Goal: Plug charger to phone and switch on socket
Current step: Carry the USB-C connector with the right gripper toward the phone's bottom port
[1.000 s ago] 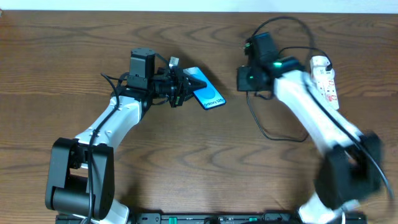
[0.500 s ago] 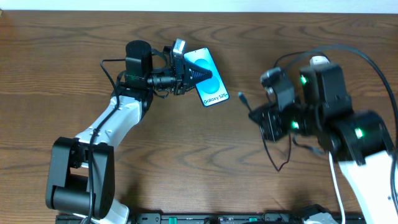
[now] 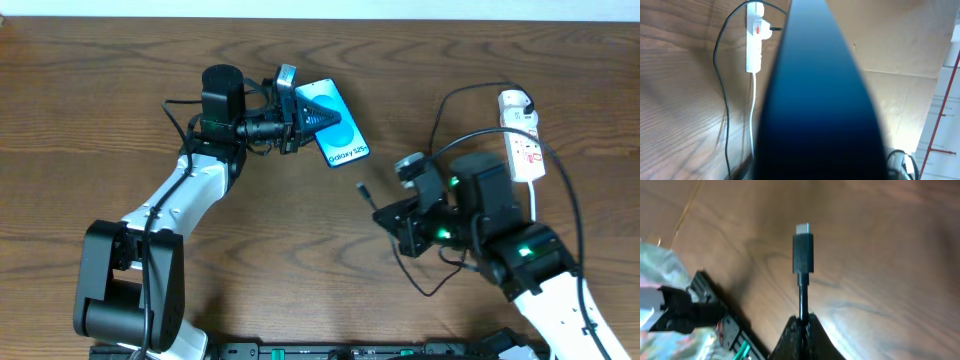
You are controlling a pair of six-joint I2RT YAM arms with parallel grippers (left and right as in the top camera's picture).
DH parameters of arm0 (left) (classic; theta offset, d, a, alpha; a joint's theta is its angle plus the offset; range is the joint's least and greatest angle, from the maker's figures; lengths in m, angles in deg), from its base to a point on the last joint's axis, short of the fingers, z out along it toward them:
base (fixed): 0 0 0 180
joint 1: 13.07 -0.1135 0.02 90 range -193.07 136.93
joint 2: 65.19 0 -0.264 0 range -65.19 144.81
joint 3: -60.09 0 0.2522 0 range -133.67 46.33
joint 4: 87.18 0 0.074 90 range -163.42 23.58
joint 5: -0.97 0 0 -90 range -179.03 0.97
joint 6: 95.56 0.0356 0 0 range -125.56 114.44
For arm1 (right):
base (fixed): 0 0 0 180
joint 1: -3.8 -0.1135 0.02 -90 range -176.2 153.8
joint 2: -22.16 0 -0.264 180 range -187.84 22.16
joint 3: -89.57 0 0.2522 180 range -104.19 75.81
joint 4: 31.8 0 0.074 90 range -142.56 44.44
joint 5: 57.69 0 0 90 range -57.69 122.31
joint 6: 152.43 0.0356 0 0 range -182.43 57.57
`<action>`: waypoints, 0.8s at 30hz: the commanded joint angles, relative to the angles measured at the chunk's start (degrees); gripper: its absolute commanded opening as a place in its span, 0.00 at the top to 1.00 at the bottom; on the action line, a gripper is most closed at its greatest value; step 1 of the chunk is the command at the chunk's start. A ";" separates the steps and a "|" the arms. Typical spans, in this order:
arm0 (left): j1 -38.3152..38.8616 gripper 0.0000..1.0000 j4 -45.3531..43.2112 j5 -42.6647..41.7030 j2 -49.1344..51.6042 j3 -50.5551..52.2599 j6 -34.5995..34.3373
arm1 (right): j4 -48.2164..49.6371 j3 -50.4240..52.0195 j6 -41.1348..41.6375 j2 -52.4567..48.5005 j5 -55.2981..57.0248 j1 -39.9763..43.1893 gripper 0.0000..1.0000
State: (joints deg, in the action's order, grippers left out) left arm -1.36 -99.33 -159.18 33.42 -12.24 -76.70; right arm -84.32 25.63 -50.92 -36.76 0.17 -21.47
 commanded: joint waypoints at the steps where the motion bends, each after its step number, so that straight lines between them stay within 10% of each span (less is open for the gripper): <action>1: -0.17 0.93 -0.59 0.31 0.20 -1.29 -1.60 | 3.02 1.42 5.53 0.50 2.91 -3.61 0.99; 24: -0.15 0.93 -0.55 -1.66 0.20 -1.29 2.12 | 7.30 1.42 9.11 0.50 11.26 -5.79 0.99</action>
State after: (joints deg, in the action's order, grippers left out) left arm -1.36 -99.31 -158.59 33.42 -12.24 -77.07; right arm -77.41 26.73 -42.82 -36.71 11.14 -26.83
